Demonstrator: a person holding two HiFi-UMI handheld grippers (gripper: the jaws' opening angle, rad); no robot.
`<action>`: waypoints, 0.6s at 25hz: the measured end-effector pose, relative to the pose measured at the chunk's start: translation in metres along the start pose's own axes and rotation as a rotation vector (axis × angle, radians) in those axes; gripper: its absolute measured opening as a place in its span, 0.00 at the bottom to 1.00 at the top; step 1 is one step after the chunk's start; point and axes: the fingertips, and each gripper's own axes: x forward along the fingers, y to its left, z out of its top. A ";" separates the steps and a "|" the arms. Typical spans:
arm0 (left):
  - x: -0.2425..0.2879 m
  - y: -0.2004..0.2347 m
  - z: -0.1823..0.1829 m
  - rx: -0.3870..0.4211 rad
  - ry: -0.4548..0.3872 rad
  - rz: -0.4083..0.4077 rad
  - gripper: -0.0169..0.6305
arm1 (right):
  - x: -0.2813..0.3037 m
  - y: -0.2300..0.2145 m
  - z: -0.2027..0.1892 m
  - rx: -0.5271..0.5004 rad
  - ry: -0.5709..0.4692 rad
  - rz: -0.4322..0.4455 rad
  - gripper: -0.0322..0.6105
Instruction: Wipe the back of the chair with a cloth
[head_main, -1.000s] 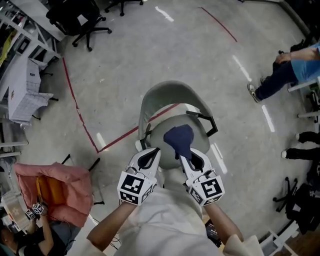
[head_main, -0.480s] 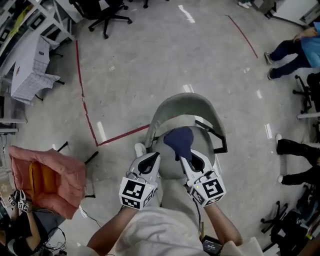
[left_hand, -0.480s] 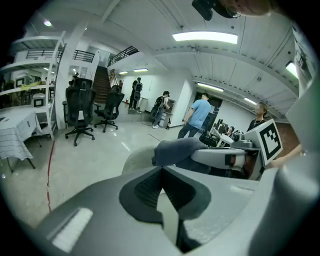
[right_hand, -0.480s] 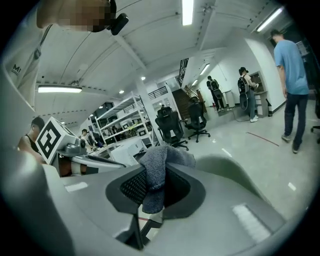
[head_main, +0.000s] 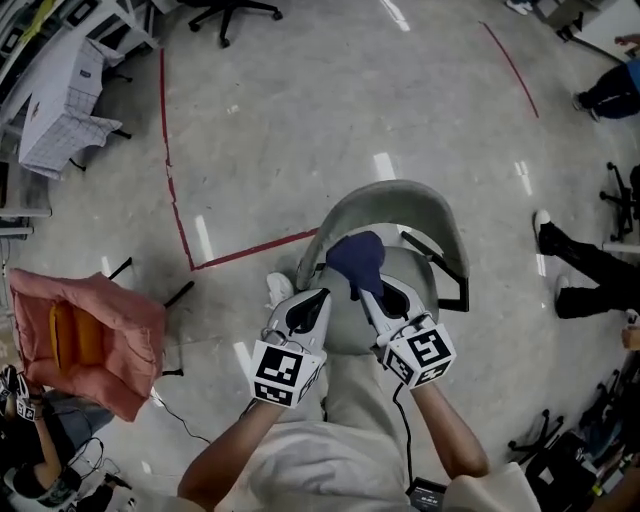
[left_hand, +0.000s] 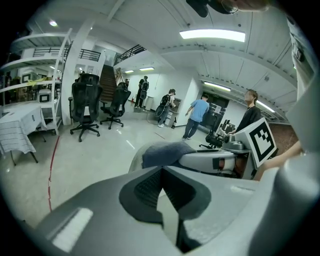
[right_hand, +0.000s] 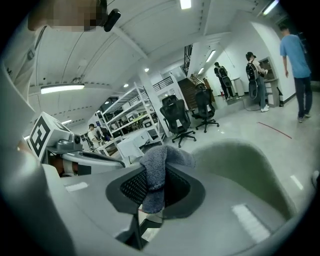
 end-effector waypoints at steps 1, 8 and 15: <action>0.005 0.003 -0.003 -0.001 0.005 0.002 0.03 | 0.006 -0.004 -0.005 0.005 0.010 0.002 0.17; 0.026 0.020 -0.018 -0.017 0.028 0.017 0.03 | 0.040 -0.020 -0.028 0.014 0.070 0.025 0.17; 0.038 0.026 -0.034 -0.031 0.058 0.017 0.03 | 0.067 -0.041 -0.033 0.036 0.079 0.012 0.17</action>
